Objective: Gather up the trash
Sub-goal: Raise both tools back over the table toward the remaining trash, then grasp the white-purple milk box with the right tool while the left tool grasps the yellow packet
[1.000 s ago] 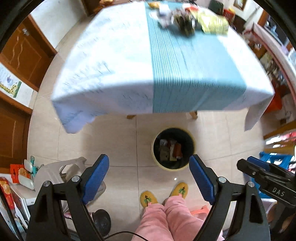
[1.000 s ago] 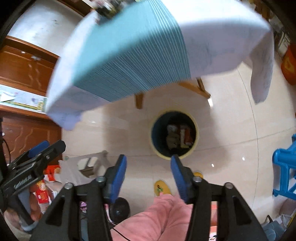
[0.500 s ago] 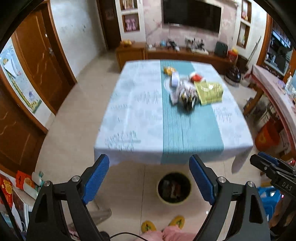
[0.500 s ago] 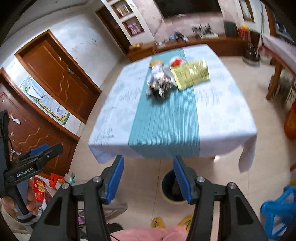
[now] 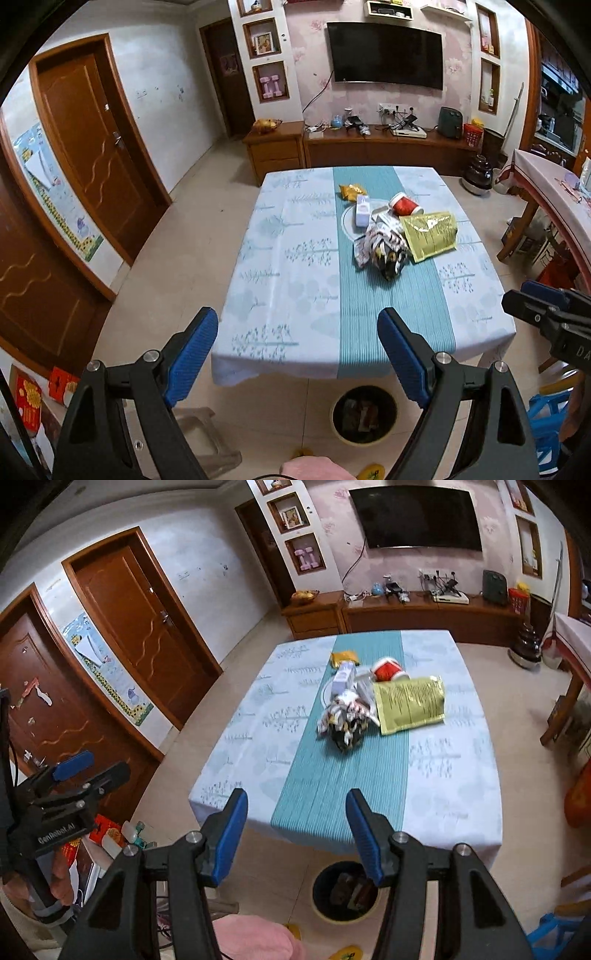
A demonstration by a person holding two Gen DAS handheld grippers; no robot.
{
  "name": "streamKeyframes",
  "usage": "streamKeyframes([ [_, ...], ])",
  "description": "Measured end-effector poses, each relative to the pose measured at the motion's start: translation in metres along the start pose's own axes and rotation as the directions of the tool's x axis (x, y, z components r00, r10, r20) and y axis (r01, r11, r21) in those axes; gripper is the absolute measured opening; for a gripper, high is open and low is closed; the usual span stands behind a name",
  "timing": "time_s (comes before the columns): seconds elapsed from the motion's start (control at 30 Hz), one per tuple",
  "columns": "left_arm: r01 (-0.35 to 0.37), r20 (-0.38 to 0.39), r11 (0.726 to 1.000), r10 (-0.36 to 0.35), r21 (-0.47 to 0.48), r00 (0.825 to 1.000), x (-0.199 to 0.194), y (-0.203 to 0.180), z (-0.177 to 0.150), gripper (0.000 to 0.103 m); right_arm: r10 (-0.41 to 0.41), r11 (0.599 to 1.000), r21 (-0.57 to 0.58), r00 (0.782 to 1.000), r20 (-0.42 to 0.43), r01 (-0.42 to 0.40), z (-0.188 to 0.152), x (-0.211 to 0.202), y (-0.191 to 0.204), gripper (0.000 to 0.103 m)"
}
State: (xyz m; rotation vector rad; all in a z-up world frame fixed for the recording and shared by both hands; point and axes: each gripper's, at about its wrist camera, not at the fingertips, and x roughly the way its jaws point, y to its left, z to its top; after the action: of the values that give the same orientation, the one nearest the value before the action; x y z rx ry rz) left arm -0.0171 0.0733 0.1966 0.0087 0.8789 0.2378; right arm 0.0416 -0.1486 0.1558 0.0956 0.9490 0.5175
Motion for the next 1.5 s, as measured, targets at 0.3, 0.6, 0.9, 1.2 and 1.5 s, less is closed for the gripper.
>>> streamKeyframes([
  [0.3, 0.096, -0.049, 0.987, -0.090, 0.129, 0.995, 0.105, -0.004, 0.061, 0.087, -0.098, 0.995, 0.028, 0.995, -0.027, 0.099, 0.060, 0.070, -0.014, 0.055],
  [0.6, 0.221, -0.159, 0.914, -0.176, 0.340, 0.971, 0.263, -0.008, 0.160, 0.087, -0.173, 0.964, 0.173, 0.972, -0.158, 0.200, 0.151, 0.222, -0.035, 0.055],
  [0.9, 0.295, -0.273, 0.845, -0.186, 0.445, 0.944, 0.413, -0.010, 0.227, 0.087, -0.250, 0.921, 0.217, 0.918, -0.309, 0.324, 0.202, 0.378, -0.071, 0.055],
  [1.2, 0.426, -0.413, 0.818, -0.259, 0.387, 0.873, 0.491, -0.030, 0.244, 0.087, -0.301, 0.885, 0.220, 0.864, -0.403, 0.411, 0.196, 0.447, -0.095, 0.055],
  [1.5, 0.525, -0.471, 0.756, -0.326, 0.391, 0.820, 0.514, -0.062, 0.257, 0.087, -0.265, 0.890, 0.285, 0.912, -0.314, 0.357, 0.196, 0.427, -0.104, 0.034],
])
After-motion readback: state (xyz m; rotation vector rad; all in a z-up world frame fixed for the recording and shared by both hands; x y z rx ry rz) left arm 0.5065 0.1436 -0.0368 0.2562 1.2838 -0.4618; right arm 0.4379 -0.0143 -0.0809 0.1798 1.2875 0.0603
